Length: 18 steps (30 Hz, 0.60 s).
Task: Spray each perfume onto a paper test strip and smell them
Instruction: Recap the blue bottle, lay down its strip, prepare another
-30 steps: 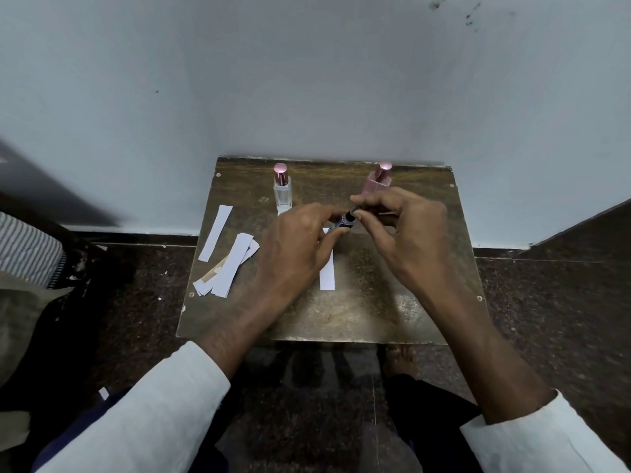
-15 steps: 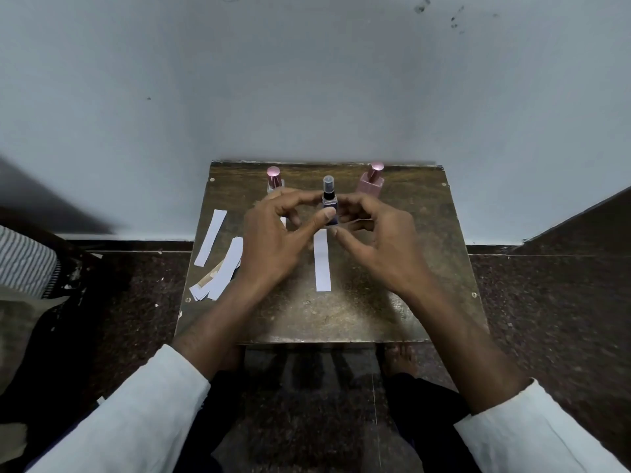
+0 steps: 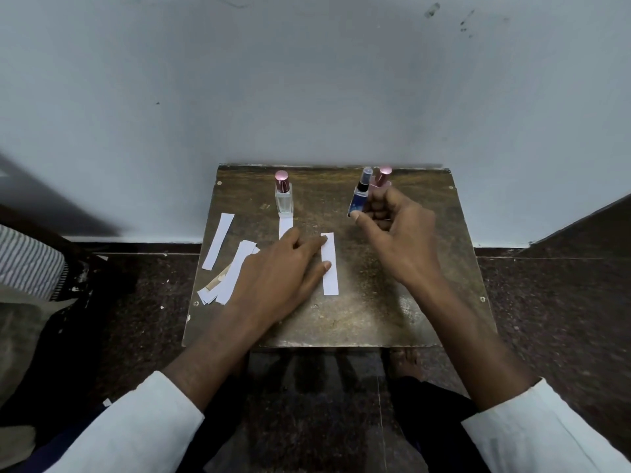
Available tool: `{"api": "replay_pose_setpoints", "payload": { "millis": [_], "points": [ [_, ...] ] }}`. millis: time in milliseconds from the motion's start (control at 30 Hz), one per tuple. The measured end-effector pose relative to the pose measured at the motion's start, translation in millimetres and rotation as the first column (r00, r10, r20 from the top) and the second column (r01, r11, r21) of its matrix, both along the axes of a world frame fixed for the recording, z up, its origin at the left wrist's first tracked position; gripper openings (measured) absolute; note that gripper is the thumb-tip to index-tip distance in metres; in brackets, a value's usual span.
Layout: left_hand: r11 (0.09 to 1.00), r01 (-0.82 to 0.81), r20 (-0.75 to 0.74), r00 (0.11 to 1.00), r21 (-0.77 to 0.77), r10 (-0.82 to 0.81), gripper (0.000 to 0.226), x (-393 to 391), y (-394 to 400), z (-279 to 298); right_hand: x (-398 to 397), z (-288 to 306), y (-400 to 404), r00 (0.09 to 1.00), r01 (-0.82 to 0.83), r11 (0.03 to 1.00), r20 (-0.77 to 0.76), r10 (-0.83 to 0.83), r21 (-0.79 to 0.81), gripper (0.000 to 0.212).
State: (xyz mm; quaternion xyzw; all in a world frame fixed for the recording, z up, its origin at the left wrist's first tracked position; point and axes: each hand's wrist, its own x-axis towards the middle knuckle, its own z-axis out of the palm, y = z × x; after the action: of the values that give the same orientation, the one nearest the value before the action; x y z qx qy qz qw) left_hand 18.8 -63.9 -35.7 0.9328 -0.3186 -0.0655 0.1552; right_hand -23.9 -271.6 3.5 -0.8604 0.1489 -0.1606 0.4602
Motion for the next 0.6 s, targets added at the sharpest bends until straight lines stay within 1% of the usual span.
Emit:
{"api": "replay_pose_setpoints", "payload": {
  "millis": [200,333,600],
  "points": [
    [0.992,0.003,0.057,0.998,0.128,-0.010,0.059,-4,-7,4,6,-3,3,1.000,-0.001,1.000,-0.009,0.000,-0.030,0.027],
    [0.989,-0.039,0.079,0.996,0.143,0.028,0.055,5,-15,5,11,-5,6,0.999,0.010,0.998,-0.030,-0.012,-0.068,0.028],
    [0.984,-0.102,0.086,0.992,0.147,0.090,0.055,26,-29,5,24,-12,8,0.999,0.039,0.998,-0.036,-0.040,-0.045,0.030]
  ]
}}
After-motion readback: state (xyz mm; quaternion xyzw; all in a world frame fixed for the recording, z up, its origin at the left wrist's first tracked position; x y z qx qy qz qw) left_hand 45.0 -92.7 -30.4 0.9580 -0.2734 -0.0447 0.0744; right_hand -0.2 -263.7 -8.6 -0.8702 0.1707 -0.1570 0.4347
